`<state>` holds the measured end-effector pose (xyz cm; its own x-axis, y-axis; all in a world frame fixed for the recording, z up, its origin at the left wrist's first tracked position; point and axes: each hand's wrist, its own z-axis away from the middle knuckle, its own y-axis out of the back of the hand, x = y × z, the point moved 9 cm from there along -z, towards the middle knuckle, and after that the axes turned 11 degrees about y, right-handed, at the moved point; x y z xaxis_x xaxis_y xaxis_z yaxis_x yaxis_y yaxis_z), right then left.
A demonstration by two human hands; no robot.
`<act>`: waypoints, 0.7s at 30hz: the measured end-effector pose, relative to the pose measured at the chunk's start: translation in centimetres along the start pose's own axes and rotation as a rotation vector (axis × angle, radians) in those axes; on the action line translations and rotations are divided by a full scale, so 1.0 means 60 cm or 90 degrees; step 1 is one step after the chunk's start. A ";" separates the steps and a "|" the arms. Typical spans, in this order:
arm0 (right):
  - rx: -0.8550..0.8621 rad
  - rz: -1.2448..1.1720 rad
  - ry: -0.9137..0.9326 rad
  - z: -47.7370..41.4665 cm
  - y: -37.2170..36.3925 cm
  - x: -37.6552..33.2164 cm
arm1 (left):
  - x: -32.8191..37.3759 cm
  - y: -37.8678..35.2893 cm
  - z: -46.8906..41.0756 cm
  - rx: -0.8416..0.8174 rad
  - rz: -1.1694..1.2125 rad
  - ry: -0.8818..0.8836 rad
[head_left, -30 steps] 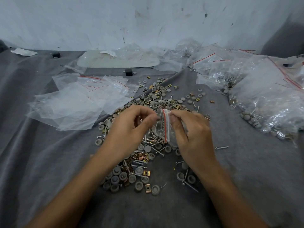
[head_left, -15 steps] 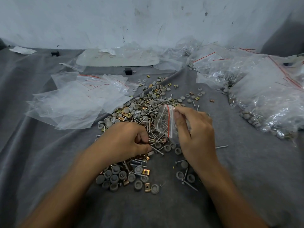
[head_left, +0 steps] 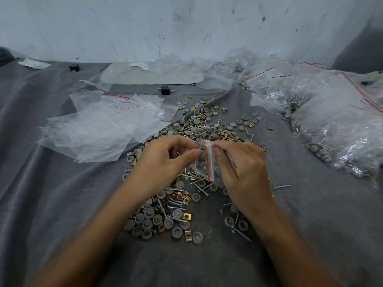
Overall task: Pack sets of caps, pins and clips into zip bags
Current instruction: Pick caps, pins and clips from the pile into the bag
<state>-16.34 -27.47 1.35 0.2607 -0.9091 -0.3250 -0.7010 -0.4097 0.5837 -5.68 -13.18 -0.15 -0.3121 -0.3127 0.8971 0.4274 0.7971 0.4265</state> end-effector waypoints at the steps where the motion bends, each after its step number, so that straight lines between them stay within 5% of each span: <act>1: 0.006 0.005 0.002 0.000 0.002 -0.001 | -0.001 -0.001 -0.001 0.006 -0.004 -0.004; 5: 0.093 0.028 -0.050 0.001 0.029 0.013 | -0.007 0.016 -0.003 0.090 -0.166 -0.034; 10: 0.137 0.036 -0.069 0.002 0.041 0.018 | -0.022 -0.043 0.009 -0.022 -0.434 -0.057; 15: 0.136 0.037 -0.063 0.002 0.040 0.016 | -0.026 -0.031 0.008 0.058 -0.469 -0.044; 21: 0.136 0.027 -0.066 0.002 0.040 0.016 | -0.019 -0.054 0.015 -0.029 -0.439 -0.063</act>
<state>-17.85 -29.30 2.34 0.1655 -0.9081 -0.3847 -0.8372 -0.3356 0.4319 -7.46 -14.94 -2.64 -0.5996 -0.6899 0.4056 0.1380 0.4101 0.9015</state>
